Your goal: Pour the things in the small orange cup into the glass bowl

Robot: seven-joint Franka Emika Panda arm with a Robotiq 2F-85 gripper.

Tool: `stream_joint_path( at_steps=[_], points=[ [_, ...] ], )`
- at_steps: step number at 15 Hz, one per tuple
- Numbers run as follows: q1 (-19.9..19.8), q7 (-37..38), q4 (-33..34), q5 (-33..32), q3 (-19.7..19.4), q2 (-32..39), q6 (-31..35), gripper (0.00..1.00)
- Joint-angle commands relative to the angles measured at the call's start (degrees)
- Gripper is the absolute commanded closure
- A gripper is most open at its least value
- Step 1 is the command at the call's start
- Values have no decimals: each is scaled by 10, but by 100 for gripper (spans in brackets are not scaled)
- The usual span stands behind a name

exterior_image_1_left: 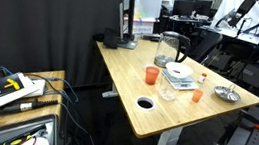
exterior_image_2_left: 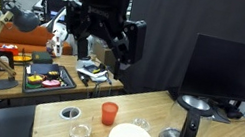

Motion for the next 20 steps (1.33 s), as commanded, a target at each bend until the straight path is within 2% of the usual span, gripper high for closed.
stream_joint_path(
  at_steps=[1, 8, 10, 11, 18, 20],
  points=[
    [-16, -16, -13, 7, 15, 5, 25, 0],
    [-21, -48, -127, 16, -3, 23, 68, 0],
    [-14, -72, -122, 27, -14, 56, 71, 0],
    [-27, -51, -123, 23, 7, 39, 53, 0],
    [-28, -65, -119, 31, 6, 61, 61, 0],
    [-15, -94, -119, 57, -12, 75, 63, 0]
  ],
)
